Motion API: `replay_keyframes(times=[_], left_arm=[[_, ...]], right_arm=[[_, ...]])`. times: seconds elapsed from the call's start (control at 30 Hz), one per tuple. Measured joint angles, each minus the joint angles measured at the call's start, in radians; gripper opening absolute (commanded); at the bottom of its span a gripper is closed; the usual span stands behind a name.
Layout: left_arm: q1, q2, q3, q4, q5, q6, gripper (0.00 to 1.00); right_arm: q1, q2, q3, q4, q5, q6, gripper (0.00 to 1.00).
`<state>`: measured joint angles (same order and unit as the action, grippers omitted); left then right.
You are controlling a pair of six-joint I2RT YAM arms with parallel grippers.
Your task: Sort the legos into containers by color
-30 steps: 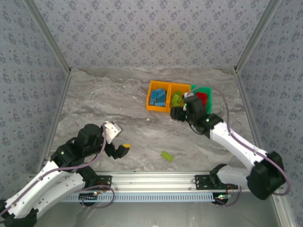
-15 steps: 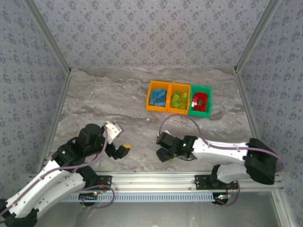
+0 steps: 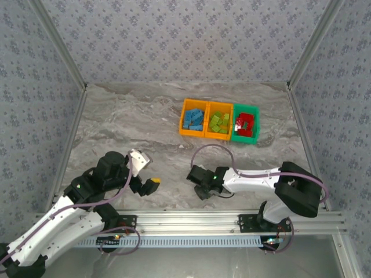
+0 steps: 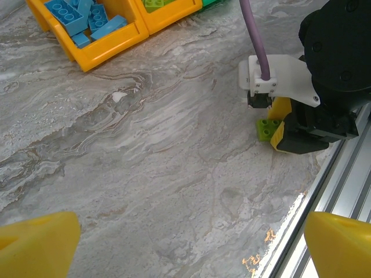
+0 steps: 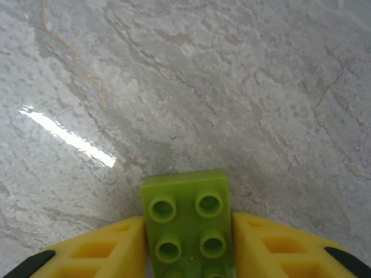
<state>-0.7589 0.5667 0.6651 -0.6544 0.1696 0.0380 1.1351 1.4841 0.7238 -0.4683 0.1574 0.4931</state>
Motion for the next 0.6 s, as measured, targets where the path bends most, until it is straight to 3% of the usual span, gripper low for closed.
replay_keyframes(times=[0.23, 0.4, 0.6], left_arm=[[0.000, 0.000, -0.001, 0.000, 0.000, 0.000, 0.99], [0.000, 0.000, -0.001, 0.000, 0.000, 0.000, 0.99], [0.000, -0.004, -0.001, 0.000, 0.003, 0.004, 0.99]], right_arm=[[0.022, -0.008, 0.018, -0.031, 0.048, 0.007, 0.29], [0.001, -0.169, 0.019, -0.026, 0.130, 0.005, 0.29], [-0.193, -0.394, 0.021, 0.102, 0.193, -0.018, 0.28]])
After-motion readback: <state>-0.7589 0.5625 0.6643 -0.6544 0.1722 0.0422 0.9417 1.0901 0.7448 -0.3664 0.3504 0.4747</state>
